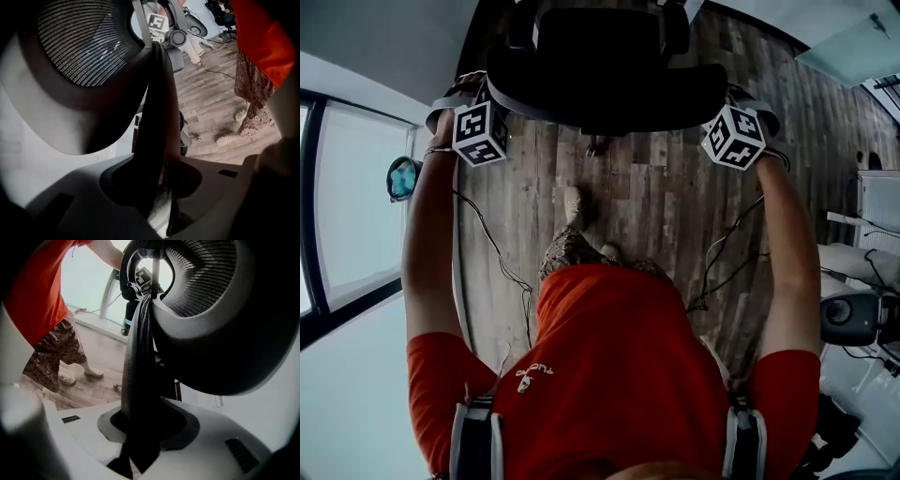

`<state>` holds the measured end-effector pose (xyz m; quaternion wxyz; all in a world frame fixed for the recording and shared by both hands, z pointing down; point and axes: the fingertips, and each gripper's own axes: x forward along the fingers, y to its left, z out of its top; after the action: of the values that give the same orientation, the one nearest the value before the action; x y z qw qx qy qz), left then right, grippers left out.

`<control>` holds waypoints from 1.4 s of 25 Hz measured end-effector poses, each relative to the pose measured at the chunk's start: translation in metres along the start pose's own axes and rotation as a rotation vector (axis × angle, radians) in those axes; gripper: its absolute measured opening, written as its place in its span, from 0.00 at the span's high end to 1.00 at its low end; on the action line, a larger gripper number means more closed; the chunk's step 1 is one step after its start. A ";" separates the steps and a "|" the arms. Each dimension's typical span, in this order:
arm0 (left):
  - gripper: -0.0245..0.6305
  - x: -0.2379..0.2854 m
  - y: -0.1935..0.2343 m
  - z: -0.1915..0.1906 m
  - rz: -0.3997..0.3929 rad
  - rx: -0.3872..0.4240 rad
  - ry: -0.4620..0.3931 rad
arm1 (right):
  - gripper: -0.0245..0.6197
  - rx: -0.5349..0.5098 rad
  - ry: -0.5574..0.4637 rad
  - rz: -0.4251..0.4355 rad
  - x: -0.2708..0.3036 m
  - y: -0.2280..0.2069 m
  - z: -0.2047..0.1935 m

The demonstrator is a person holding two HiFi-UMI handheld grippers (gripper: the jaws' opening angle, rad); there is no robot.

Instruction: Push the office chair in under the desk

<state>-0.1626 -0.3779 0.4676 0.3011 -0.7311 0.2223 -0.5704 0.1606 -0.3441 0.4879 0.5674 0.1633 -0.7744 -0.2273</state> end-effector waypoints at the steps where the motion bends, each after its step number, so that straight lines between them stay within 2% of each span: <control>1: 0.78 0.007 0.008 -0.004 0.001 0.002 -0.002 | 0.75 0.003 0.004 -0.003 0.005 -0.009 0.000; 7: 0.78 0.039 0.046 -0.019 0.003 0.016 -0.019 | 0.75 0.034 0.047 0.005 0.035 -0.050 -0.011; 19: 0.78 0.089 0.106 -0.046 0.001 0.040 -0.048 | 0.75 0.066 0.071 0.003 0.074 -0.111 -0.009; 25: 0.78 0.111 0.133 -0.050 0.007 0.054 -0.060 | 0.75 0.084 0.068 -0.025 0.084 -0.151 -0.005; 35: 0.78 0.149 0.175 -0.051 0.001 0.051 -0.049 | 0.75 0.095 0.083 -0.028 0.107 -0.198 -0.023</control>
<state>-0.1715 -0.6126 0.4589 0.3252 -0.7368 0.2007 -0.5577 0.1493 -0.5700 0.4734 0.5873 0.2102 -0.7579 -0.1912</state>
